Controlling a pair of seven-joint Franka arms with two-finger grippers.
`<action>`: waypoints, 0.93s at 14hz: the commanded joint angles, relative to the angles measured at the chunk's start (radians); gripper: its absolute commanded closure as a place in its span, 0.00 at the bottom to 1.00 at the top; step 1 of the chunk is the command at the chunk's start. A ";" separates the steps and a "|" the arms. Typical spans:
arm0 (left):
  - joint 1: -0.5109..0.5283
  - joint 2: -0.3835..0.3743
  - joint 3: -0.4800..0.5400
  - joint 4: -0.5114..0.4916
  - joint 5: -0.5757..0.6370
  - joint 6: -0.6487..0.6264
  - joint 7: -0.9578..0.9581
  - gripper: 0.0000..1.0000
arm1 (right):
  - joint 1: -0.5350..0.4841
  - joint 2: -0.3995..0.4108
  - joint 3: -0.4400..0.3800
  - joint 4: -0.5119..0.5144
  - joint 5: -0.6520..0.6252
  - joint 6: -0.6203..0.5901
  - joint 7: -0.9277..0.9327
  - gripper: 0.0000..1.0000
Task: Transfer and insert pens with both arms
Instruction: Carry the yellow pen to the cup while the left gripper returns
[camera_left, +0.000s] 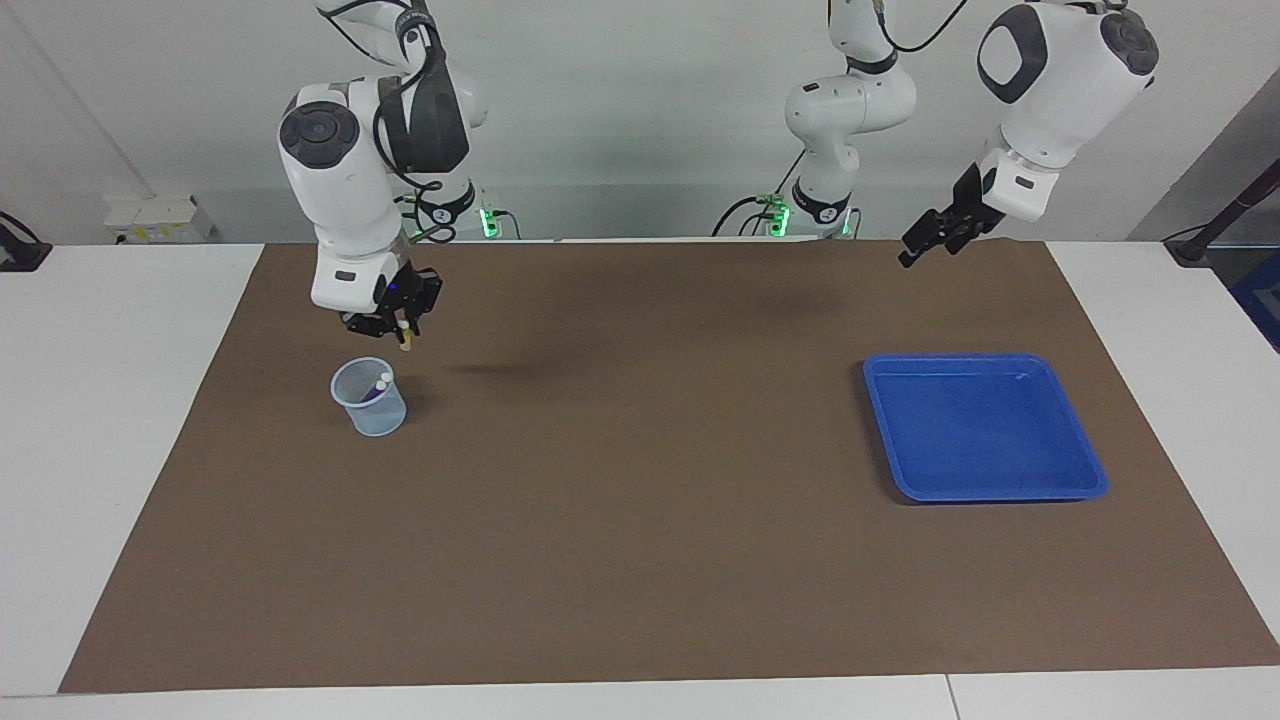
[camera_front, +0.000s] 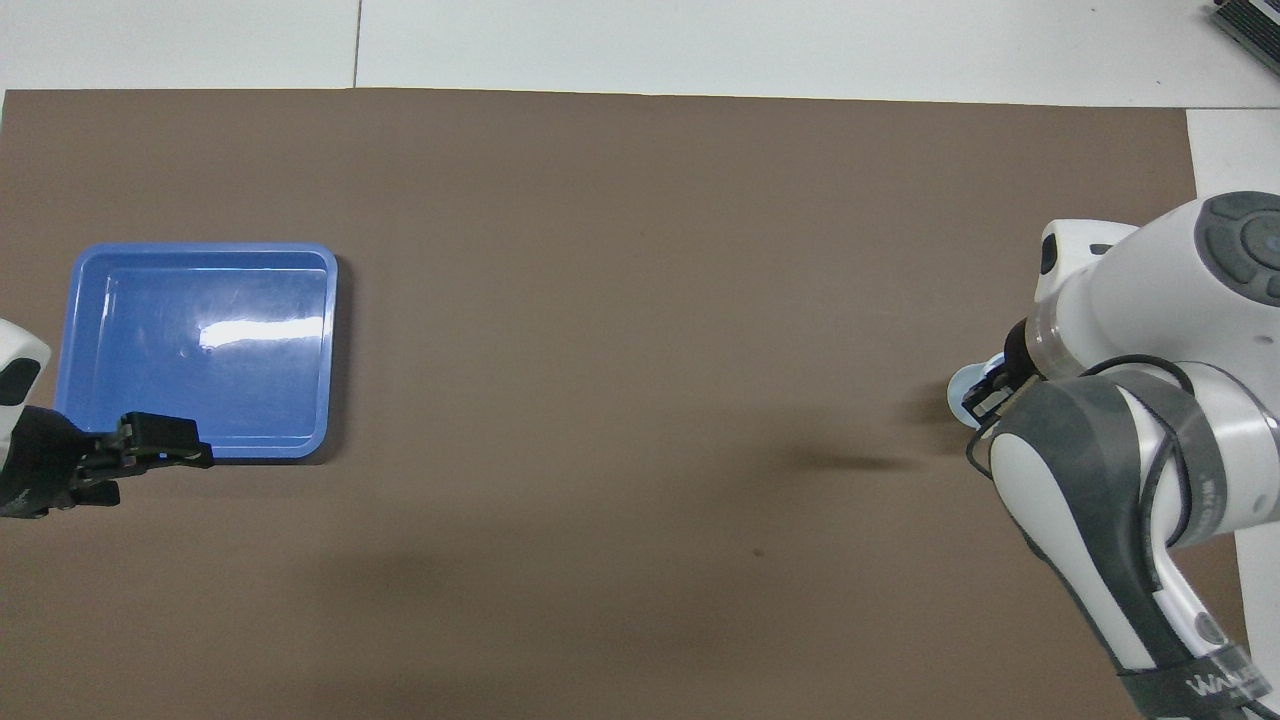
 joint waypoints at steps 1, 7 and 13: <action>0.019 0.032 -0.004 0.069 0.065 0.009 0.088 0.00 | -0.020 -0.014 0.013 -0.012 -0.039 0.018 -0.071 1.00; 0.017 0.122 -0.006 0.229 0.141 -0.005 0.087 0.00 | -0.070 -0.003 0.014 -0.029 -0.102 0.144 -0.310 1.00; -0.012 0.142 -0.006 0.252 0.150 0.029 0.087 0.00 | -0.109 -0.005 0.014 -0.135 -0.031 0.262 -0.279 0.72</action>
